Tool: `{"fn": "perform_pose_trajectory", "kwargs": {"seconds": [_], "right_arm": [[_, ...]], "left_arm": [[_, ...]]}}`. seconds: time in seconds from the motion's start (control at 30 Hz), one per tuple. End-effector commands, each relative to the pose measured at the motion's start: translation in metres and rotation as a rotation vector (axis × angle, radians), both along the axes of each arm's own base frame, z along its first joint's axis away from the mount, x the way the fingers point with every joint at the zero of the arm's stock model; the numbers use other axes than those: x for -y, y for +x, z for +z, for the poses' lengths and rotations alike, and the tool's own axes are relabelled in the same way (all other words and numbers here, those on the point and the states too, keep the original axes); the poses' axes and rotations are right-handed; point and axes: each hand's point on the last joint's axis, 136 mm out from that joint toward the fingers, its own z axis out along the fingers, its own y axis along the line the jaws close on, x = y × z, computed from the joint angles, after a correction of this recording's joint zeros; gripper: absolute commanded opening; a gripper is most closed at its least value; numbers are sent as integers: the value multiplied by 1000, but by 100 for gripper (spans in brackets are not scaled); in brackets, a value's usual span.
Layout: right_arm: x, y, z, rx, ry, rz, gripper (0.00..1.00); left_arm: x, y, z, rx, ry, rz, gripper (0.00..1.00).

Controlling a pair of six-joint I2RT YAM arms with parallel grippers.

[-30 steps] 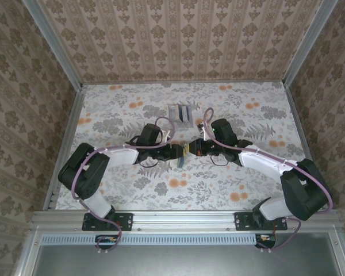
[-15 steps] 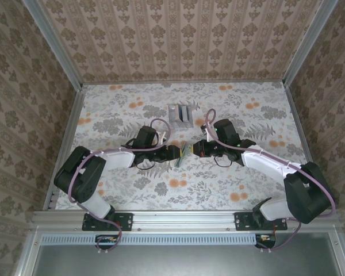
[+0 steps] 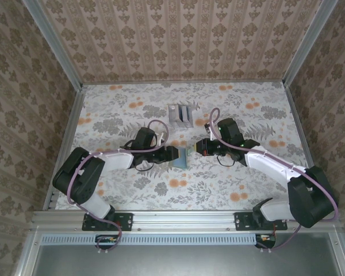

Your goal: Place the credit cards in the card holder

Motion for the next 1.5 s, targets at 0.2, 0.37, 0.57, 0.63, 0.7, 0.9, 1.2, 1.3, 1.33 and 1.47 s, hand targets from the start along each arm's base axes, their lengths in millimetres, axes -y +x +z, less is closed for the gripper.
{"fn": "perform_pose_trajectory", "kwargs": {"seconds": [0.2, 0.37, 0.57, 0.63, 0.7, 0.9, 1.2, 1.3, 1.33, 1.47], "right_arm": [[20, -4, -21, -27, -49, -53, 0], [40, -2, -38, -68, -117, -114, 0], [67, 2, -61, -144, -172, -193, 0], [70, 3, -66, -165, -181, -203, 0], [74, 4, -76, -192, -212, -213, 0], [101, 9, -97, -240, -374, -307, 16], [100, 13, -34, -14, -273, -342, 48], [98, 10, -13, 63, -315, -329, 49], [92, 7, -7, 89, -352, -299, 50], [35, -3, 3, 52, -174, -103, 55]], "left_arm": [[-3, -5, -1, -12, -16, 14, 58], [-2, -5, 3, -4, -28, 12, 56], [0, -3, 8, 5, -40, 5, 33], [2, -2, 7, 4, -41, -3, 26], [5, 0, 7, 0, -43, -6, 22], [16, 3, 13, -12, -77, -50, 0], [21, 6, 27, -15, -84, -75, 0], [22, 6, 27, -25, -83, -83, 0], [22, 6, 28, -23, -84, -84, 0], [23, 5, 31, -22, -92, -85, 0]]}}
